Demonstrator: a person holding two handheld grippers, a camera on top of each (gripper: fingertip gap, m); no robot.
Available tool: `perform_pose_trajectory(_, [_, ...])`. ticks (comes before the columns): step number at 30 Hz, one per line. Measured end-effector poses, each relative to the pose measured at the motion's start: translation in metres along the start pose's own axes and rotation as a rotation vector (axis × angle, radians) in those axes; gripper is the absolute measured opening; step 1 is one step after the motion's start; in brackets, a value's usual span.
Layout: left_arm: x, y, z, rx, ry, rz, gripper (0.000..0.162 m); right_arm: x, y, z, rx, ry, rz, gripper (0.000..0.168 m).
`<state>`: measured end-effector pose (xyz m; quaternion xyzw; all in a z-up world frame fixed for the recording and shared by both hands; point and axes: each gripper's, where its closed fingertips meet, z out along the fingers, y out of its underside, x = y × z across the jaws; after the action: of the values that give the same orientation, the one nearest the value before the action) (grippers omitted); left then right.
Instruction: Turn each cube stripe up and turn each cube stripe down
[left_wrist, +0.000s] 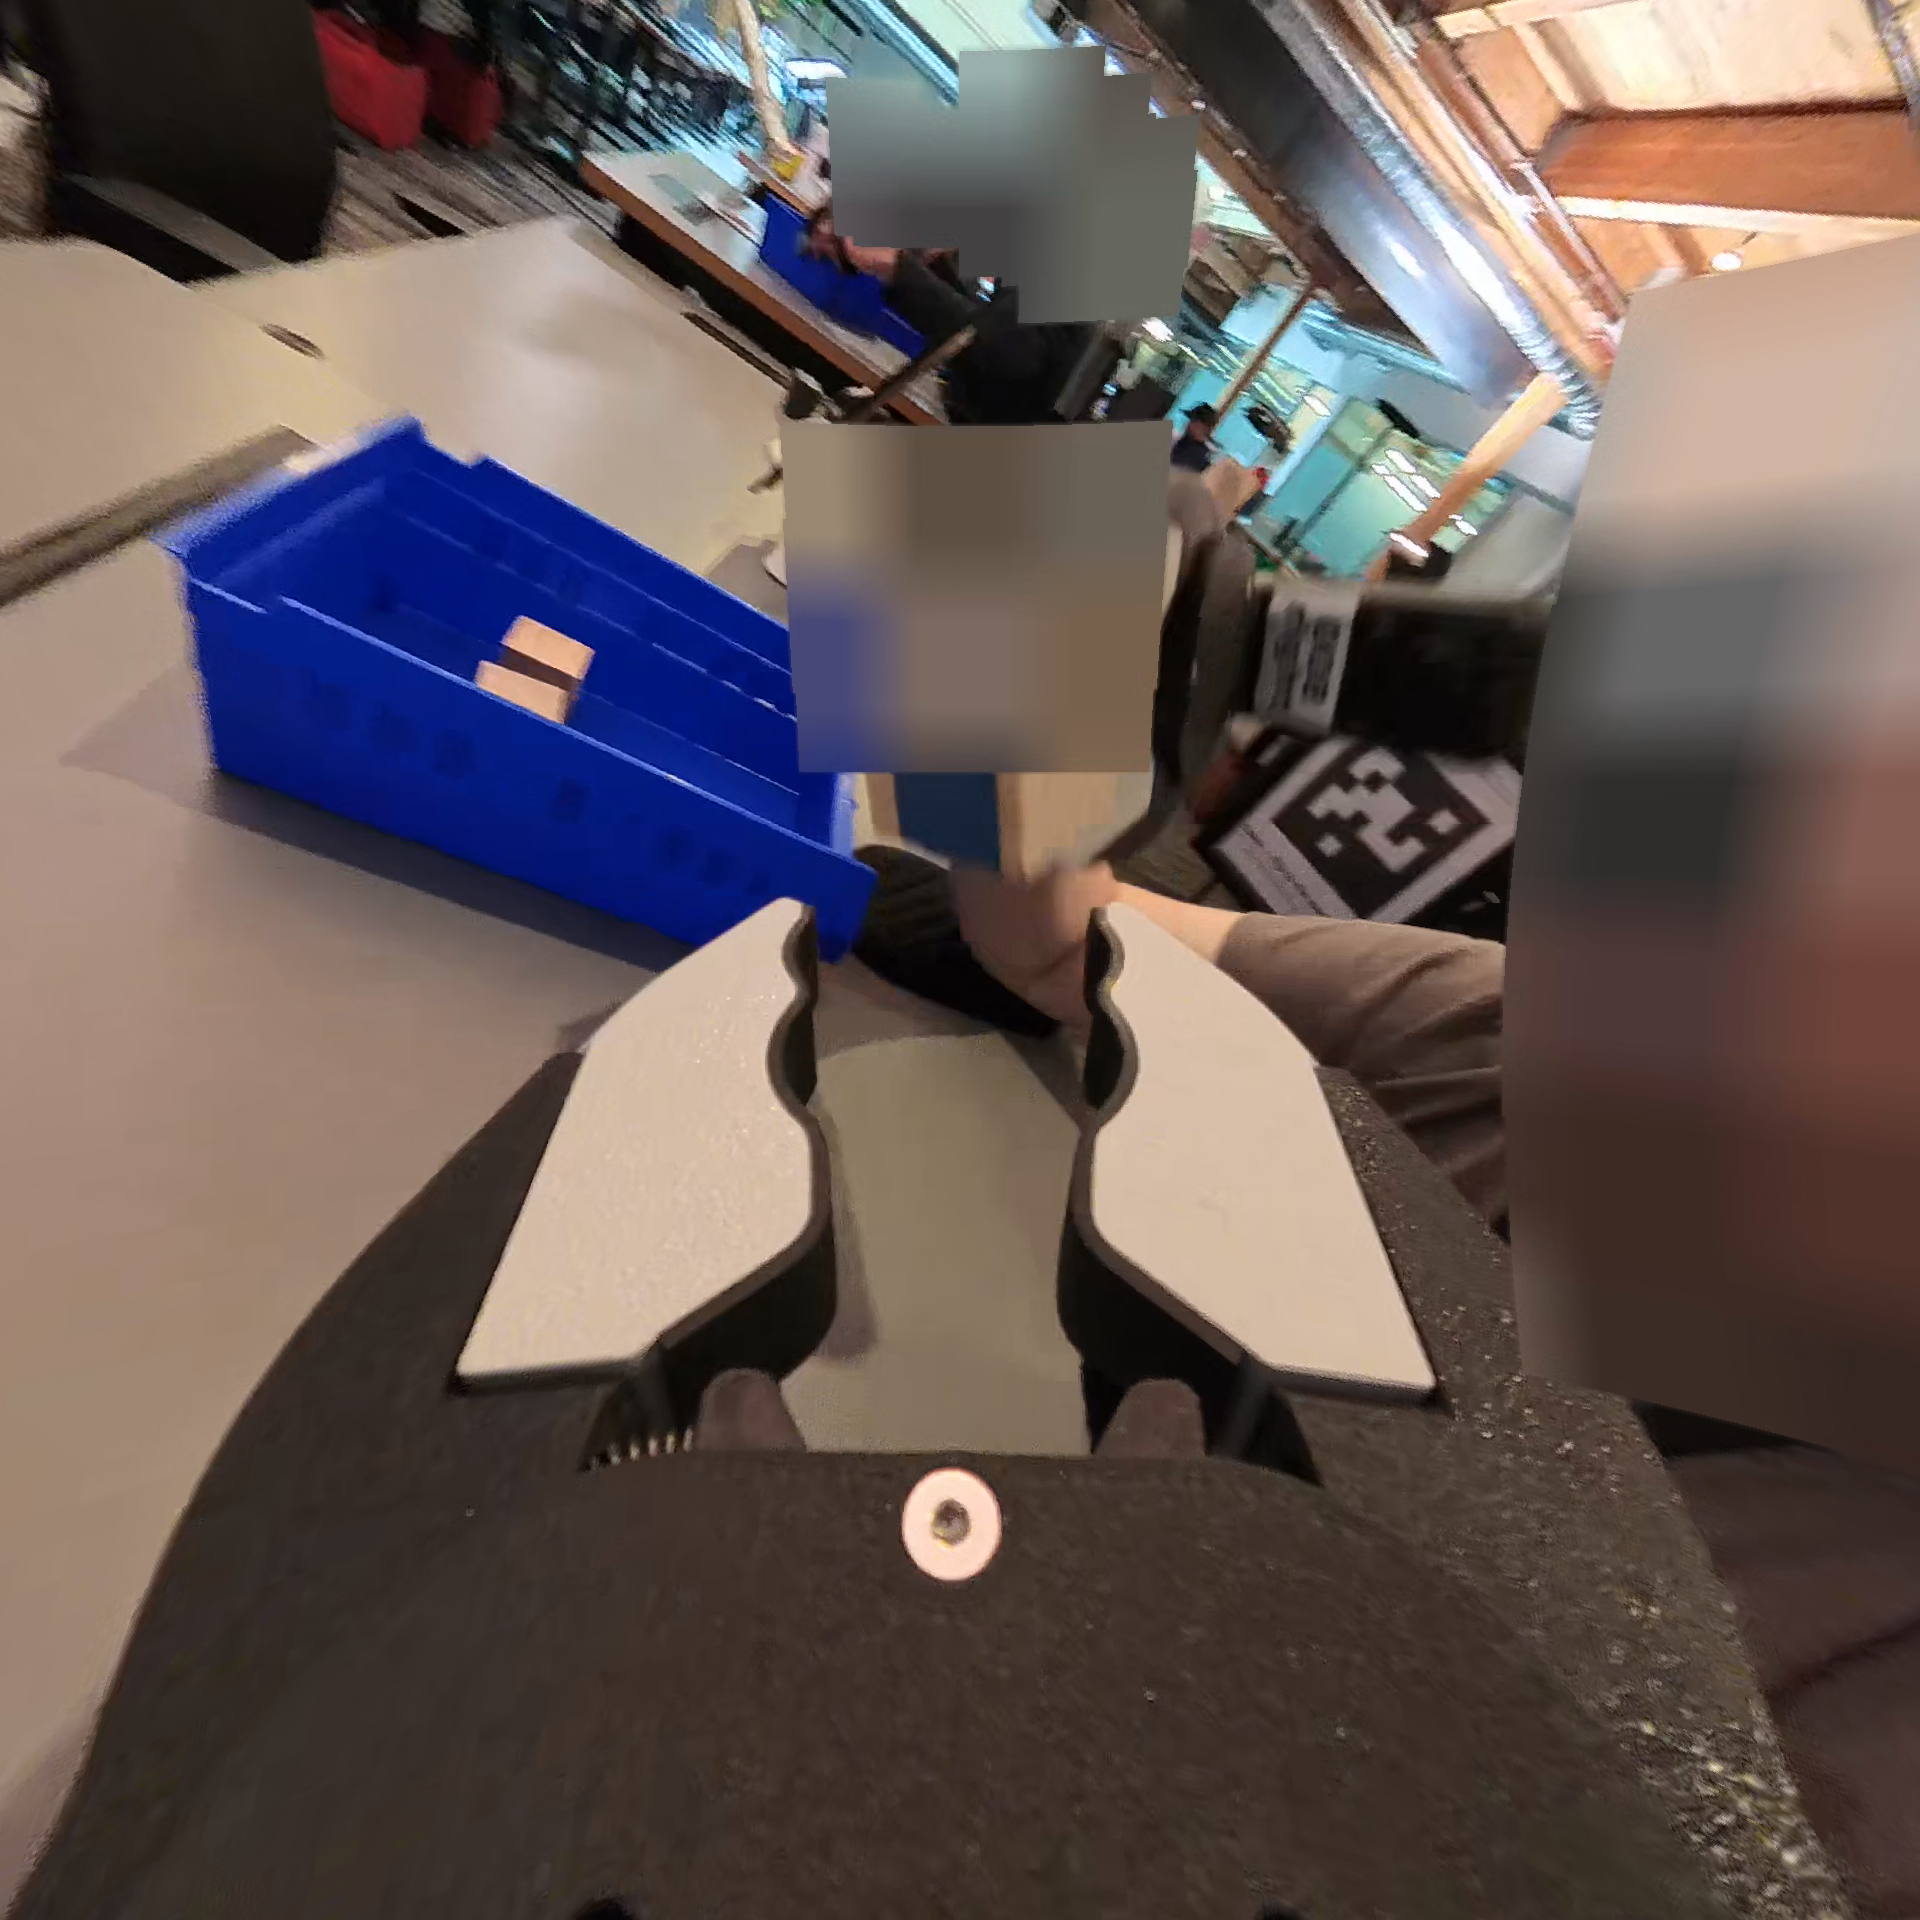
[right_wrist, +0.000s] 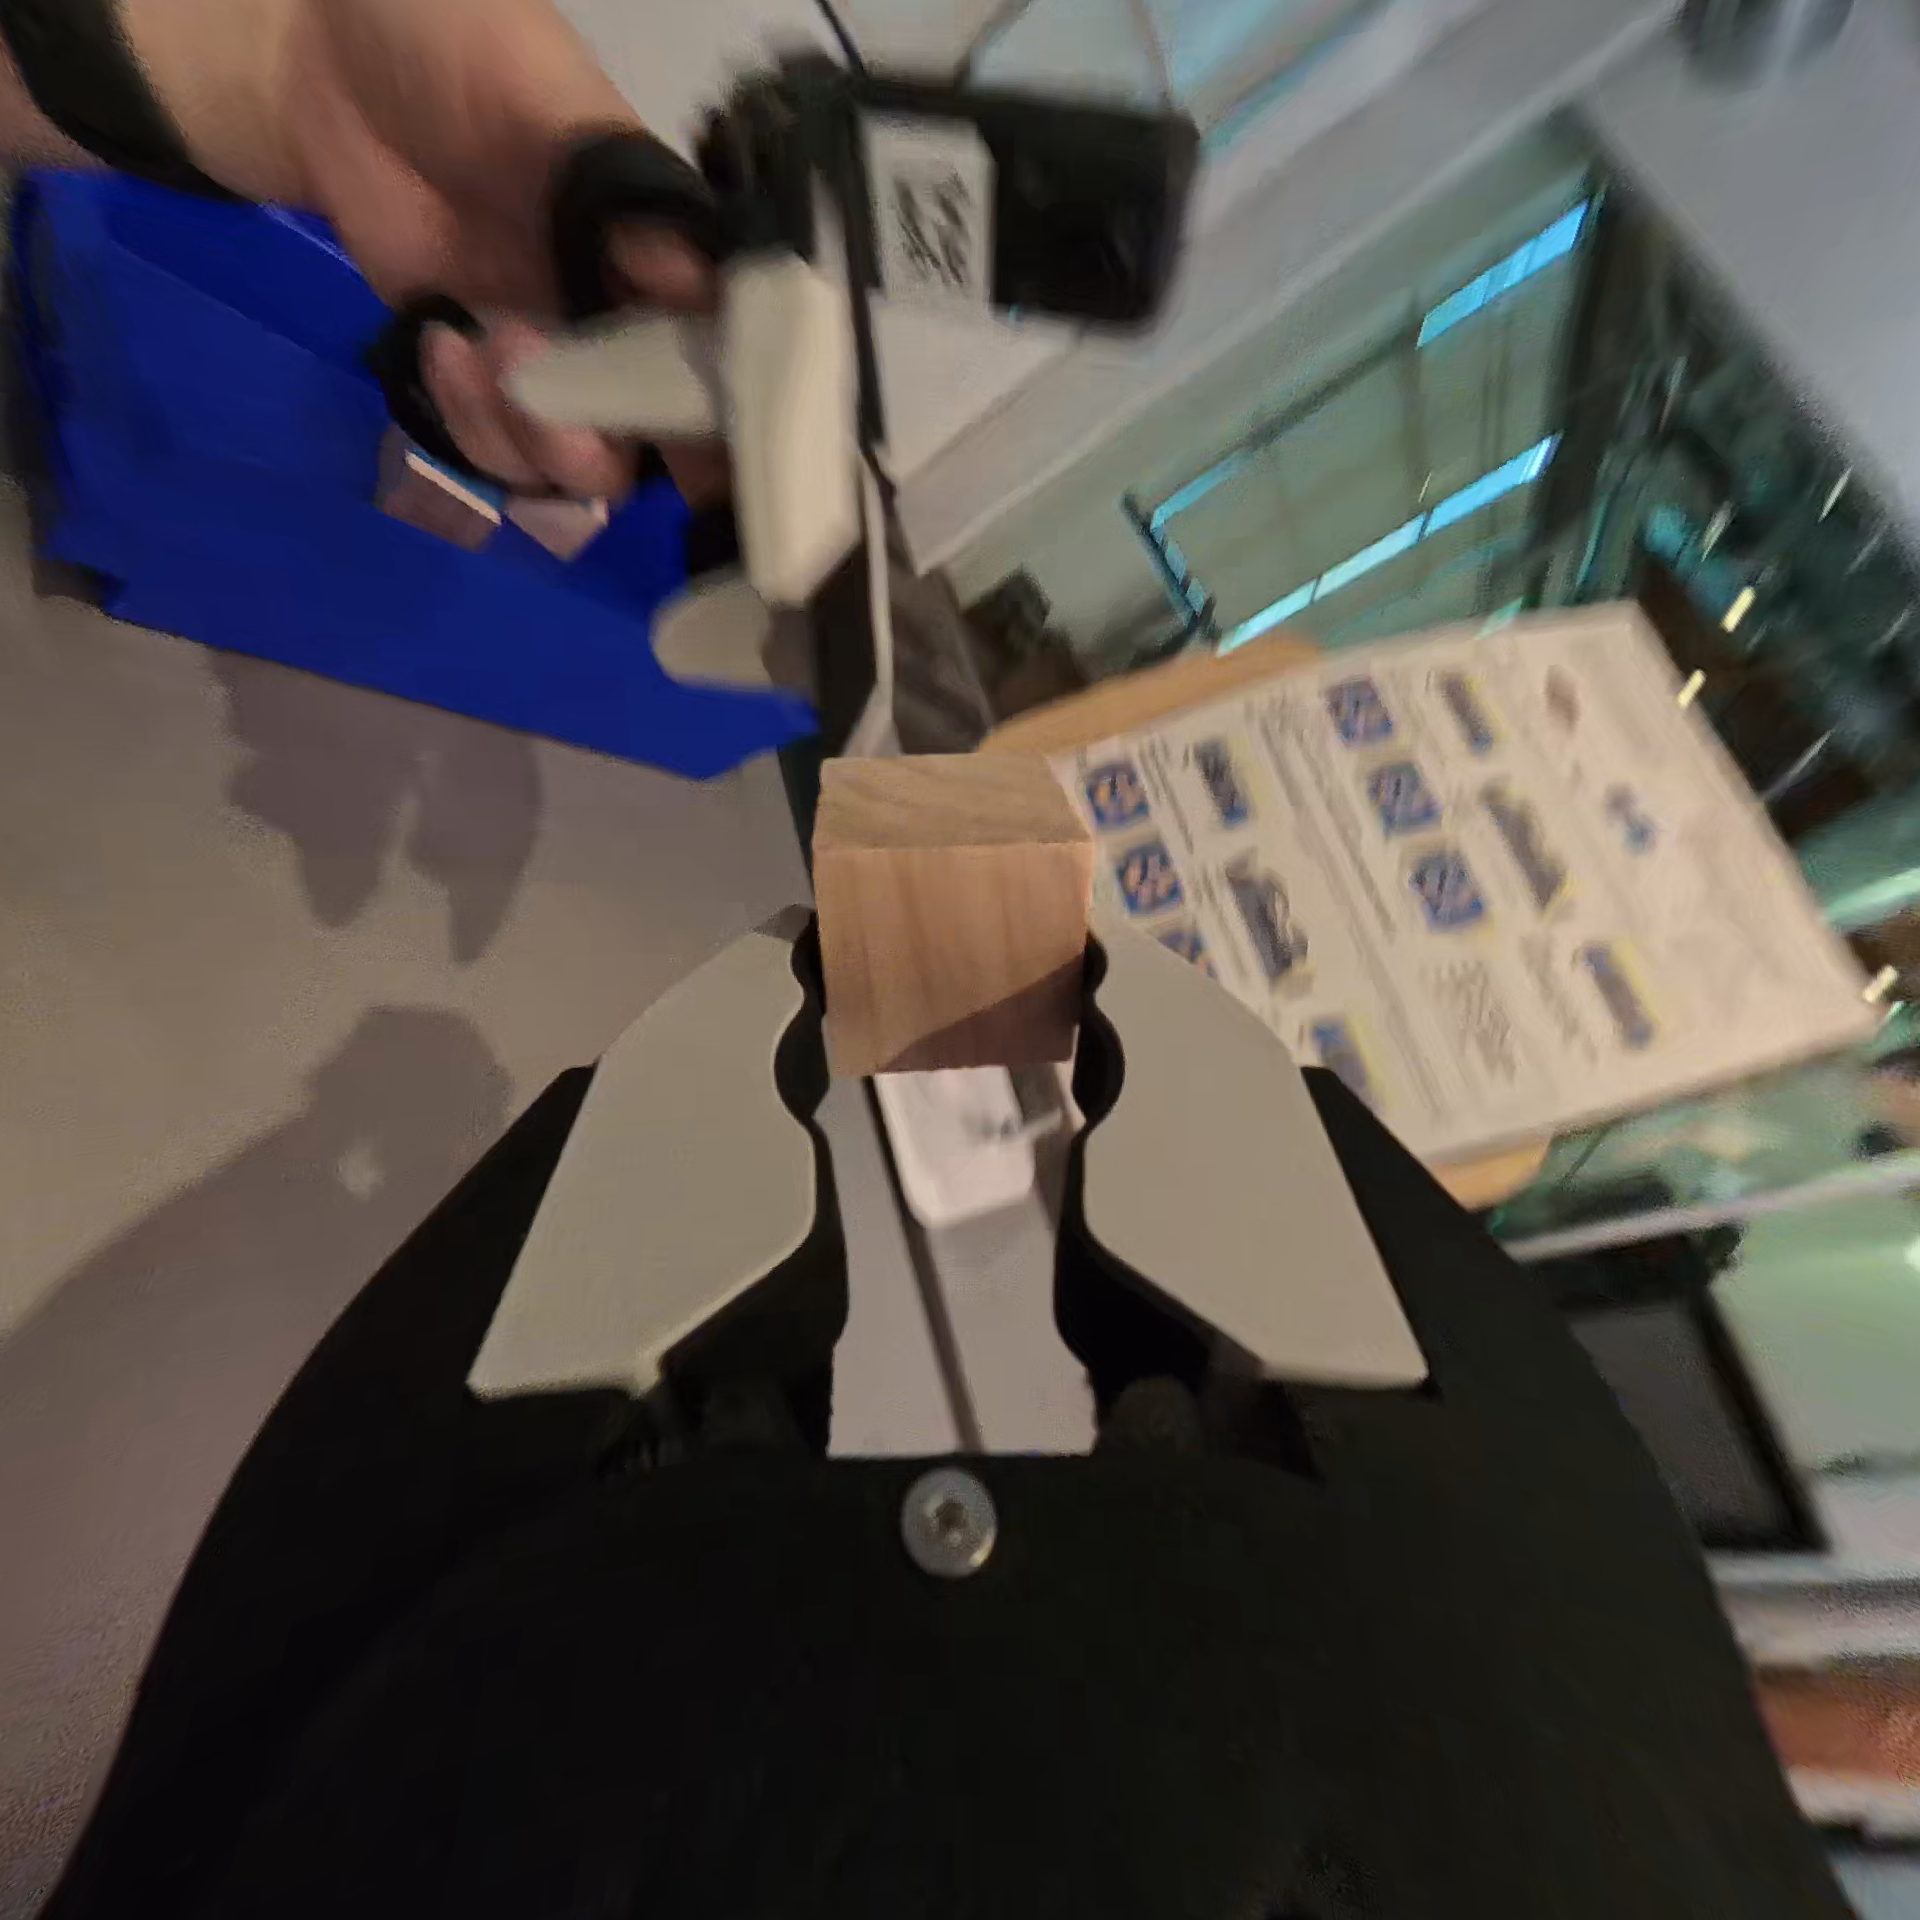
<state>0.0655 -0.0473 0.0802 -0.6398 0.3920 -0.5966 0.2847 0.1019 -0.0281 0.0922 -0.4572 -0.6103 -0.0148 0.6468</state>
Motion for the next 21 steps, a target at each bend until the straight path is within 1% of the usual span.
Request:
perform_pose_trajectory(1, [-0.001, -0.005, -0.007, 0.019, -0.025, 0.021, 0.048, 0.016, 0.018, -0.011, -0.068, -0.02, 0.097, 0.046])
perform_pose_trajectory(3, [0.0, -0.014, -0.02, 0.059, -0.068, 0.066, 0.046, 0.04, 0.064, -0.037, -0.199, -0.076, 0.36, 0.046])
perform_pose_trajectory(5, [0.006, -0.021, -0.03, 0.081, -0.086, 0.119, 0.042, 0.044, 0.117, -0.06, -0.347, -0.158, 0.619, 0.045])
perform_pose_trajectory(6, [0.008, -0.022, -0.033, 0.08, -0.1, 0.139, 0.041, 0.042, 0.146, -0.068, -0.428, -0.177, 0.692, 0.045])
perform_pose_trajectory(8, [0.011, -0.021, -0.036, 0.06, -0.124, 0.169, 0.041, 0.029, 0.205, -0.078, -0.605, -0.222, 0.708, 0.046])
perform_pose_trajectory(10, [0.014, -0.018, -0.036, 0.039, -0.122, 0.186, 0.04, 0.007, 0.25, -0.077, -0.731, -0.306, 0.719, 0.046])
perform_pose_trajectory(12, [0.016, -0.016, -0.035, 0.027, -0.121, 0.188, 0.039, -0.012, 0.274, -0.07, -0.781, -0.379, 0.77, 0.047])
perform_pose_trajectory(13, [0.016, -0.015, -0.034, 0.02, -0.121, 0.189, 0.038, -0.018, 0.283, -0.066, -0.811, -0.391, 0.791, 0.047])
perform_pose_trajectory(15, [0.016, -0.013, -0.032, 0.005, -0.12, 0.188, 0.038, -0.029, 0.295, -0.061, -0.859, -0.418, 0.798, 0.047])
perform_pose_trajectory(17, [0.014, -0.01, -0.03, -0.013, -0.12, 0.181, 0.038, -0.043, 0.301, -0.058, -0.894, -0.471, 0.789, 0.047])
perform_pose_trajectory(21, [0.011, -0.006, -0.028, -0.032, -0.121, 0.169, 0.038, -0.064, 0.318, -0.059, -1.004, -0.545, 0.674, 0.047])
